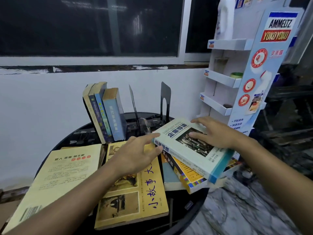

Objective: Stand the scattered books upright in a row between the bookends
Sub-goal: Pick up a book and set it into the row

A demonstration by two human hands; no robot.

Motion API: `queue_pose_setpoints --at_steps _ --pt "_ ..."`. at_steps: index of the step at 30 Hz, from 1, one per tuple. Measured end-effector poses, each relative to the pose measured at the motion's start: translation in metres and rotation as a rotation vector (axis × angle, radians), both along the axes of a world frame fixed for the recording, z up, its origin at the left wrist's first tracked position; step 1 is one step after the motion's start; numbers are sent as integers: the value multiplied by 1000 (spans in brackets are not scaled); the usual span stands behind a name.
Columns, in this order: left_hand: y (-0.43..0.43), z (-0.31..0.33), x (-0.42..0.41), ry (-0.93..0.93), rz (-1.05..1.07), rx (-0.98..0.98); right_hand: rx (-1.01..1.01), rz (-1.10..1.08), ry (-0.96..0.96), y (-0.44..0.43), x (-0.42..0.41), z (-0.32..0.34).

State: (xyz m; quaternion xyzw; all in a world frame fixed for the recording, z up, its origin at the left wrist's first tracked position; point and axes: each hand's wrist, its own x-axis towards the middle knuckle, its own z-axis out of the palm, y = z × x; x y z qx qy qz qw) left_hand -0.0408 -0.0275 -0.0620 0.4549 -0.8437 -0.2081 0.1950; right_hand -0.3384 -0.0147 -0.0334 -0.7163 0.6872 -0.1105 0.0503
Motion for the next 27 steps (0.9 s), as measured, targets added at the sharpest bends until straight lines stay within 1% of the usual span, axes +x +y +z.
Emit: queue_pose_setpoints --at_steps 3,6,9,14,18,23,25,27 --pt "7 -5 -14 -11 -44 54 37 -21 13 4 -8 -4" --pt "8 -10 -25 -7 -62 114 96 -28 -43 9 -7 -7" --pt "6 -14 -30 -2 -50 134 128 -28 -90 14 -4 -8" --pt "1 -16 -30 22 -17 126 107 -29 -96 20 -5 -13" --pt "-9 -14 -26 75 7 171 69 -36 -108 33 0 -17" --pt "-26 -12 -24 91 12 239 27 -71 -179 48 5 -17" --pt "-33 -9 -24 85 13 254 30 -75 -224 50 5 -16" --pt "-37 -6 -24 119 10 278 49 -86 -283 47 3 -15"
